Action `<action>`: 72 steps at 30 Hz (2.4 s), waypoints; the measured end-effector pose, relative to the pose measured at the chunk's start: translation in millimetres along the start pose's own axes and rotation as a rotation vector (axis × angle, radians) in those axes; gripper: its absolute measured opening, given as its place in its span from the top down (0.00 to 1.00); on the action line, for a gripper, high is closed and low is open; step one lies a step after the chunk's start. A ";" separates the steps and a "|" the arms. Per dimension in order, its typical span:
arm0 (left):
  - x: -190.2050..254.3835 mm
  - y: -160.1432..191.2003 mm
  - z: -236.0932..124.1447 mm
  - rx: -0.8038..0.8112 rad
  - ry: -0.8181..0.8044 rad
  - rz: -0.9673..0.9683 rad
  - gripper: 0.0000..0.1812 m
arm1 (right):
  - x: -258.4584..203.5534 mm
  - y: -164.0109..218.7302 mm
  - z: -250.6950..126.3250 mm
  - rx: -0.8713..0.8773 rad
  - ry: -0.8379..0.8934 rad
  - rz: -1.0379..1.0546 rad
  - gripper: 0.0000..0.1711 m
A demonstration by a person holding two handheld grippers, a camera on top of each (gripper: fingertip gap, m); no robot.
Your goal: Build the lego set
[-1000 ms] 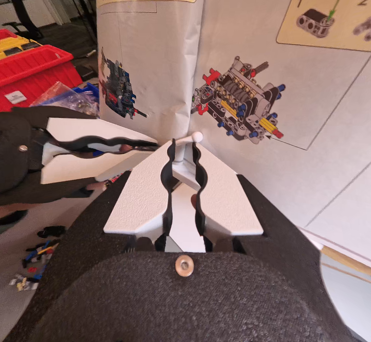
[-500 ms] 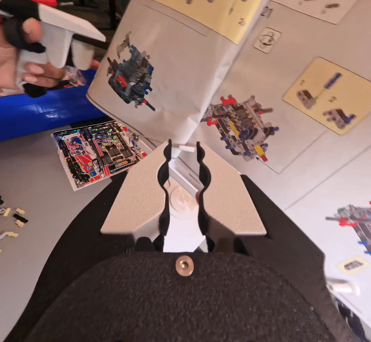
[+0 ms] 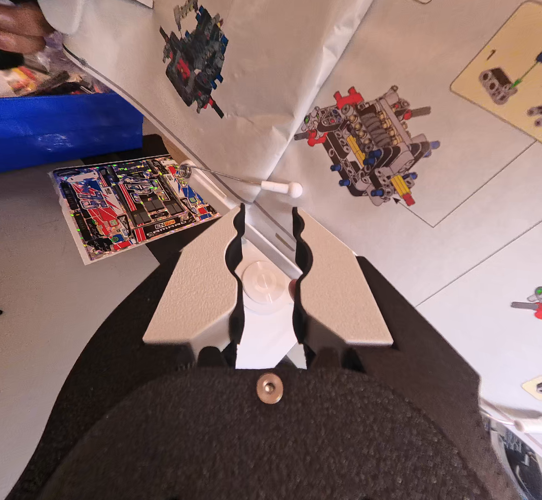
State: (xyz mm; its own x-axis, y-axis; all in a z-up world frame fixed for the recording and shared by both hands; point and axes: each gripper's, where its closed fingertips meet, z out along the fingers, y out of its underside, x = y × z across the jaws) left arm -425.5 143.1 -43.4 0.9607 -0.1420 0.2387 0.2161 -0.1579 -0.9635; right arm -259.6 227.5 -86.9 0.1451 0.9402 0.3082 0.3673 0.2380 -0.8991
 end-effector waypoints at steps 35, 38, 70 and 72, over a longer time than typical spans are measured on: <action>-3.0 8.7 -4.9 -0.066 -0.238 0.214 0.92 | -16.4 -49.9 24.4 0.152 -0.012 -0.249 1.00; -3.3 9.1 -3.6 -0.072 -0.243 0.217 0.92 | -19.7 -53.1 24.0 0.196 -0.024 -0.292 1.00; 136.2 50.5 63.8 -0.151 -0.235 0.513 0.80 | 53.4 9.8 -16.0 -0.064 0.328 -0.389 1.00; 126.6 55.9 83.3 -0.191 -0.311 0.544 0.81 | 53.9 10.6 -16.9 -0.068 0.318 -0.384 1.00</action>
State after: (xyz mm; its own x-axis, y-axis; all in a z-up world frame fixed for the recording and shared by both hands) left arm -277.3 197.7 -77.1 0.9358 0.0345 -0.3509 -0.3225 -0.3181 -0.8915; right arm -232.3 276.6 -74.5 0.2567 0.6643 0.7021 0.5066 0.5262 -0.6830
